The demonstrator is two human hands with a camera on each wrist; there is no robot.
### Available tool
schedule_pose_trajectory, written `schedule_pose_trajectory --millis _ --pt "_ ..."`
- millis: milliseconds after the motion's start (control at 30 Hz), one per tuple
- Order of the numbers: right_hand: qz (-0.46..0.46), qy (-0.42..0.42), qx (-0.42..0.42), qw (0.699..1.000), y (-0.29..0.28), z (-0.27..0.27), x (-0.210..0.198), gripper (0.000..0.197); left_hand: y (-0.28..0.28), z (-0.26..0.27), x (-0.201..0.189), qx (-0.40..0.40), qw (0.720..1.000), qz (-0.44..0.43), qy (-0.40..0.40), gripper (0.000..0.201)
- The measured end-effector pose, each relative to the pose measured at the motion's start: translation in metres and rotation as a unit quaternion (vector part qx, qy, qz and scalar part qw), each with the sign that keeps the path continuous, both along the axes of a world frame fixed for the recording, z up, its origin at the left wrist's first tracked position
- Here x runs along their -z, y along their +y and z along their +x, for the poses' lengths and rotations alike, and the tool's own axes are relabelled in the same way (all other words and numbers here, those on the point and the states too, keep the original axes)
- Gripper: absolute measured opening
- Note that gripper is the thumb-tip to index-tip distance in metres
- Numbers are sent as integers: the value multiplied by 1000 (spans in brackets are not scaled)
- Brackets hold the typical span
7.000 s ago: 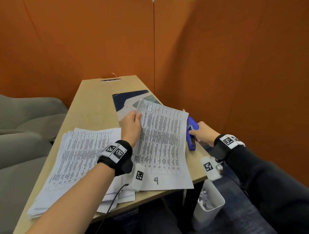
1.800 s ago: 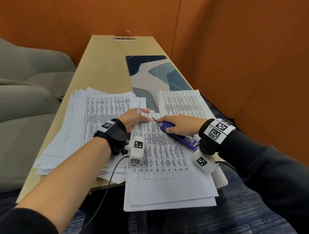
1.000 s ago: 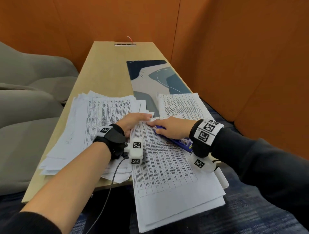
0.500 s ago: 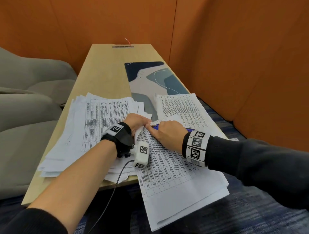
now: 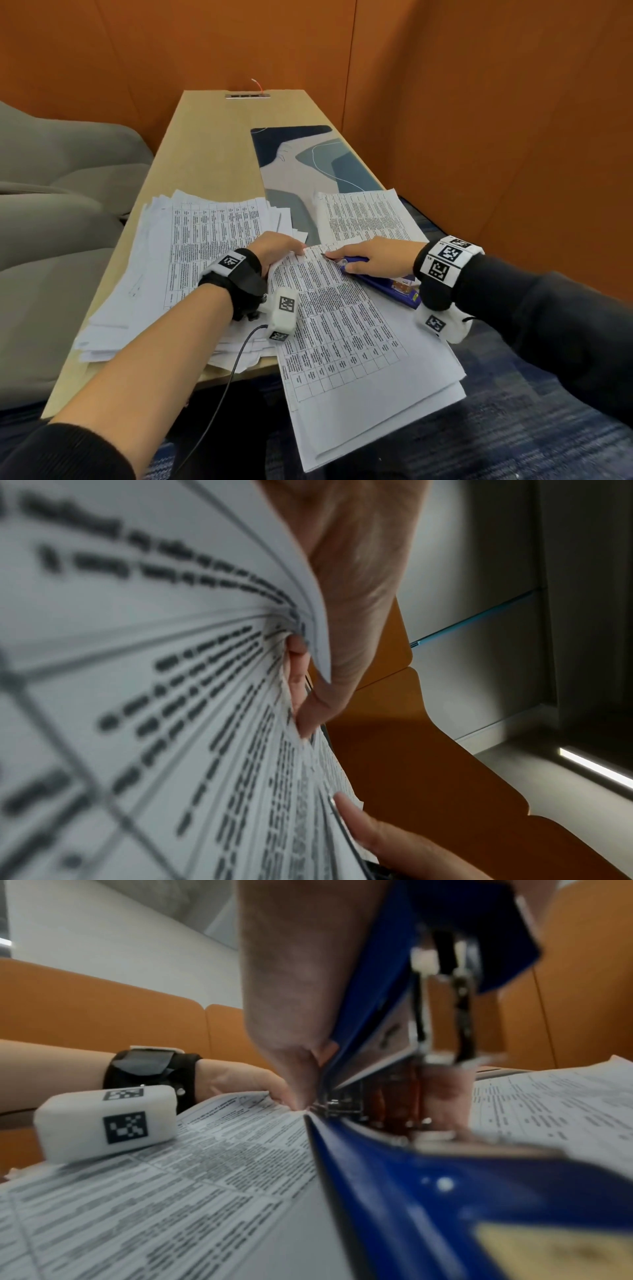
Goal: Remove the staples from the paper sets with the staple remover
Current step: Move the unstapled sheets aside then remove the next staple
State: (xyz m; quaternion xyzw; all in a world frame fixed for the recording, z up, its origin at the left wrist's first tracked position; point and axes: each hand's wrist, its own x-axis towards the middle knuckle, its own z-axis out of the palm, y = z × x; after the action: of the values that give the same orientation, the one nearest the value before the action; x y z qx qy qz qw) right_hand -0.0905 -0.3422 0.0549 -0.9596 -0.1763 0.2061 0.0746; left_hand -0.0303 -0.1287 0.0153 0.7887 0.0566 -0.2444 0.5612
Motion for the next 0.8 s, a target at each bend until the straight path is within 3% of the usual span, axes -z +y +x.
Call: schedule_pose_trajectory --millis 167,500,800 --pt "-24 0 -17 1000 10 -1 -2 45 2 3 3 68 997 19 -17 28" --pt "-21 -21 9 1000 19 5 15 47 8 10 7 75 996 -43 33 25" --pt "-15 -35 12 999 34 8 17 47 10 15 10 86 996 -14 19 21"
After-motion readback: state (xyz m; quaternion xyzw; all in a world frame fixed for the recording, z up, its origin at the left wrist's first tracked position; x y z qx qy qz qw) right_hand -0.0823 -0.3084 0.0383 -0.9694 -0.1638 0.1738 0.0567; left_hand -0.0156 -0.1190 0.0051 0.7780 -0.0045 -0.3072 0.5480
